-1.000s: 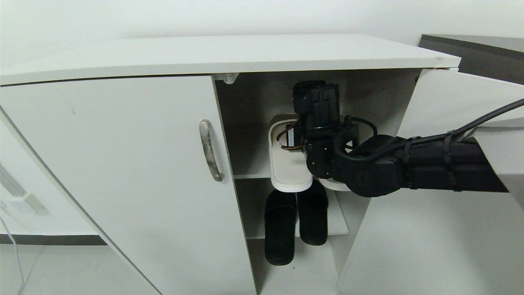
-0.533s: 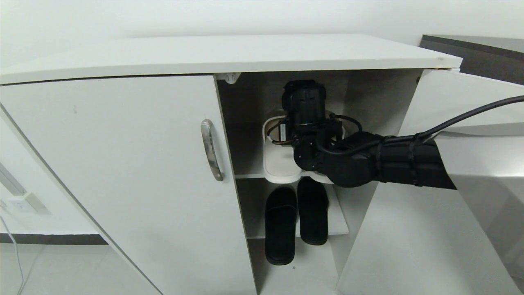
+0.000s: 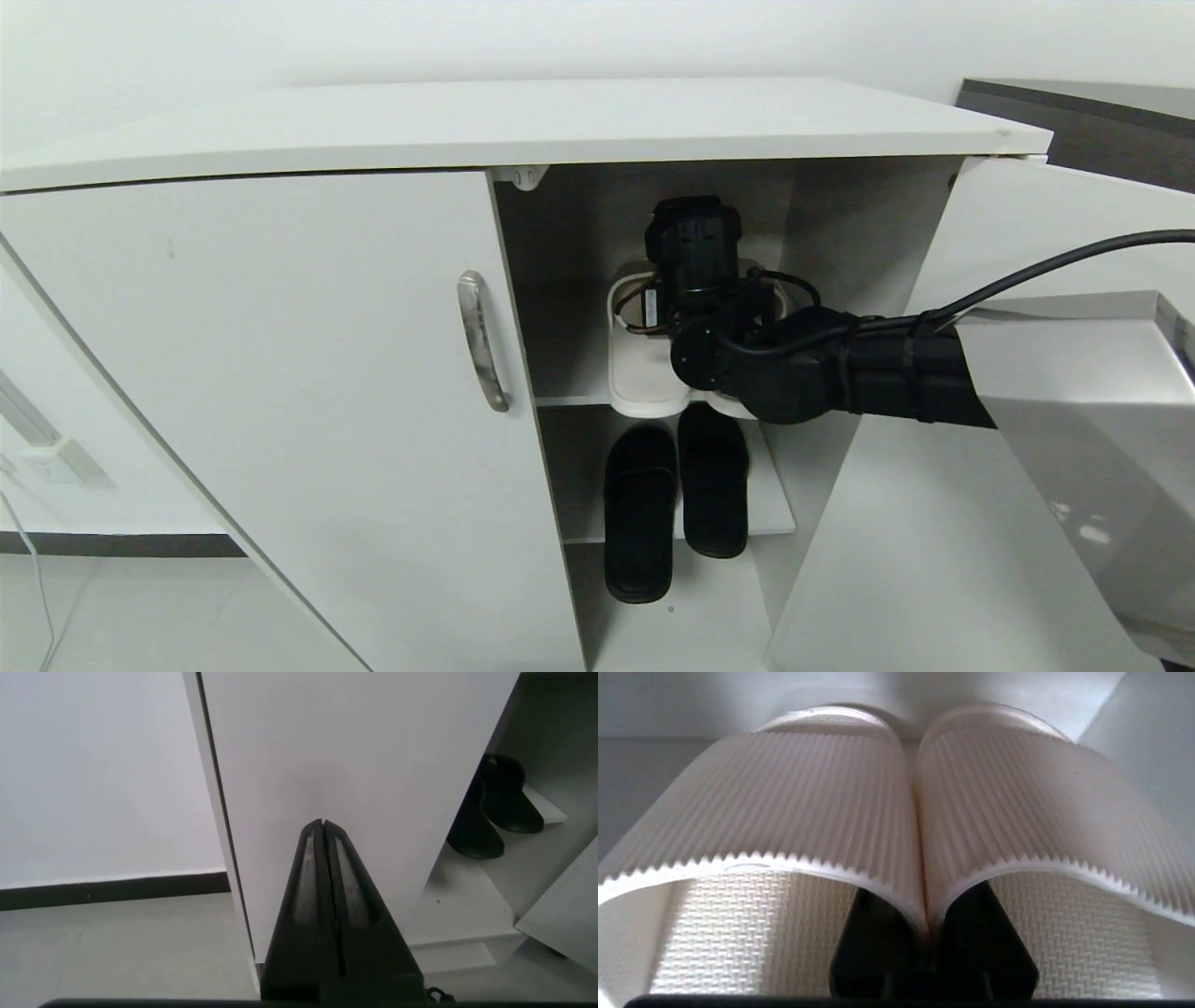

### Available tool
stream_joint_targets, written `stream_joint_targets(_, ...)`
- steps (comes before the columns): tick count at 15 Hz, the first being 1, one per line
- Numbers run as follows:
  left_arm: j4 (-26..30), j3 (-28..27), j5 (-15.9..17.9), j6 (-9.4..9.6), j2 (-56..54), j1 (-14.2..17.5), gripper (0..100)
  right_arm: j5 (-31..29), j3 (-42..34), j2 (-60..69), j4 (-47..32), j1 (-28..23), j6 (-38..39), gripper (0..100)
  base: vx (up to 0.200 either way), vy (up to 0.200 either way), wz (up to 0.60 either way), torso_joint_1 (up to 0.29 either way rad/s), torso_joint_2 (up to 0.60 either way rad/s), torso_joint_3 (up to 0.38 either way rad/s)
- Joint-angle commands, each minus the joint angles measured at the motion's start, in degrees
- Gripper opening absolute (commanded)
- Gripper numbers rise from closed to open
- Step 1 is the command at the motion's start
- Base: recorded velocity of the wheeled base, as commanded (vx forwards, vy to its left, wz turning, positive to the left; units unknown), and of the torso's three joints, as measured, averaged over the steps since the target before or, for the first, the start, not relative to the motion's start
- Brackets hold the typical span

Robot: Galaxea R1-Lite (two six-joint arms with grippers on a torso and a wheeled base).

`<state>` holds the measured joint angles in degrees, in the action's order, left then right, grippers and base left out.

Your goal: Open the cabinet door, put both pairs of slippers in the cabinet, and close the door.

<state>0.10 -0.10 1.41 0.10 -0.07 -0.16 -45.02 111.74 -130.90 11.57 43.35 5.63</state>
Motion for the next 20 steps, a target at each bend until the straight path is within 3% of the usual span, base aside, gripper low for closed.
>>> stream_joint_targets(1,0.0,0.0,0.0,-0.01,0.1,0.0,0,0.0,0.0,-0.1,0.0,0.2,0.0,100,0.0,0.0,0.0,0.0,0.0,0.0)
stream_joint_targets(6,0.0,0.0,0.0,-0.01,0.1,0.0,0,0.0,-1.5,0.6,0.1,0.3,0.0,100,0.0,0.0,0.0,0.0,0.0,0.0)
stream_joint_targets(20,0.0,0.0,0.0,-0.1,0.1,0.0,0,2.2,-33.7,25.3,3.8,8.2,4.5,100,0.0,0.0,0.0,0.0,0.0,0.0)
